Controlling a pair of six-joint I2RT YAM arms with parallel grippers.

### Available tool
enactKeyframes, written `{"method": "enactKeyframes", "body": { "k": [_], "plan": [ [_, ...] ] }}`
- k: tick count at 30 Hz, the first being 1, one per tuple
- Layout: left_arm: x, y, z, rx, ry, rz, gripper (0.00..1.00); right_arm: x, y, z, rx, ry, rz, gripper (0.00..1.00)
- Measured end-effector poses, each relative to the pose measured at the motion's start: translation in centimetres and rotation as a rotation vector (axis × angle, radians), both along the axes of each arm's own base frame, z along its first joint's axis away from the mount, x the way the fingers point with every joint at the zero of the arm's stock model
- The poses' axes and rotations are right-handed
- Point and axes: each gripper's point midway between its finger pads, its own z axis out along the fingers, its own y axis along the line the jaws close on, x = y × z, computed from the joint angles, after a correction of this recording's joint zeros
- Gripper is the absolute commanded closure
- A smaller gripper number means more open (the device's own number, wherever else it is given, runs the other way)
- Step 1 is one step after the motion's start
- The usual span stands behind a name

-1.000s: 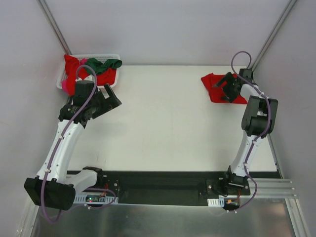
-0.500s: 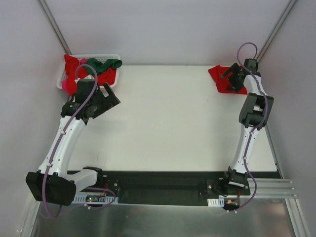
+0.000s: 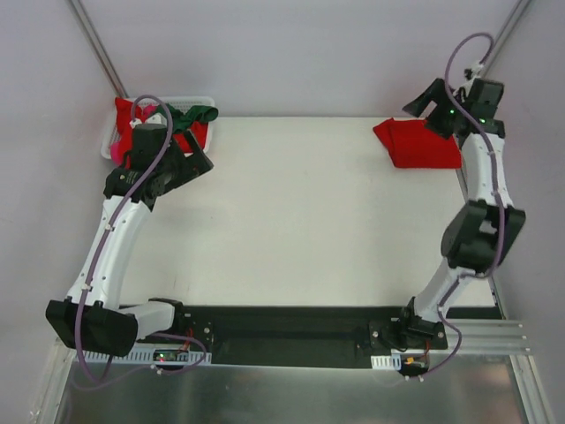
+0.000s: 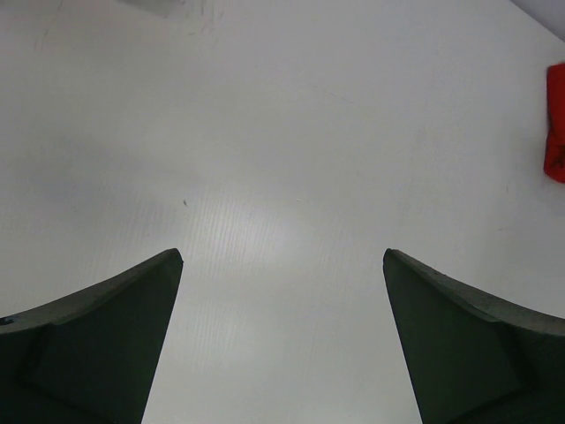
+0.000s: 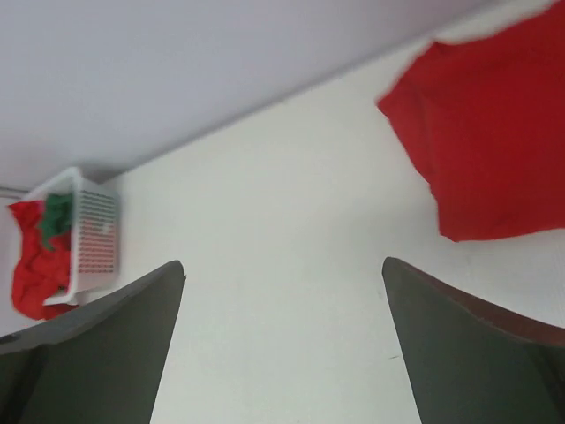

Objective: Fold and stack the t-shirts

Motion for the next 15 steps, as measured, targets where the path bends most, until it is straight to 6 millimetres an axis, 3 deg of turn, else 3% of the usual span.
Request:
{"method": "enactKeyframes", "body": {
  "k": [3,4,7,9,11,15],
  "plan": [
    [0.4,-0.1,-0.1,0.002,0.005,-0.005,0.01,-6.6,2.4,11.2,-0.047,-0.261,0.029,0.00],
    [0.5,-0.1,-0.4,0.004,0.014,-0.008,0.01,-9.4,3.2,13.9,-0.064,-0.339,0.034,0.00],
    [0.6,-0.3,-1.3,-0.006,0.042,-0.019,0.01,-16.4,4.9,17.1,-0.099,-0.476,0.024,0.00],
    [0.5,-0.5,-1.9,-0.010,0.059,-0.026,0.01,-19.2,5.7,15.9,-0.103,-0.476,0.013,0.00],
    [0.2,-0.7,-2.4,-0.020,0.074,-0.038,0.01,-20.1,5.9,12.8,-0.096,-0.409,-0.005,0.00],
    [-0.4,-1.3,-3.7,-0.044,0.109,-0.067,0.01,-21.7,5.3,2.5,-0.088,-0.099,-0.074,0.00]
  ]
}}
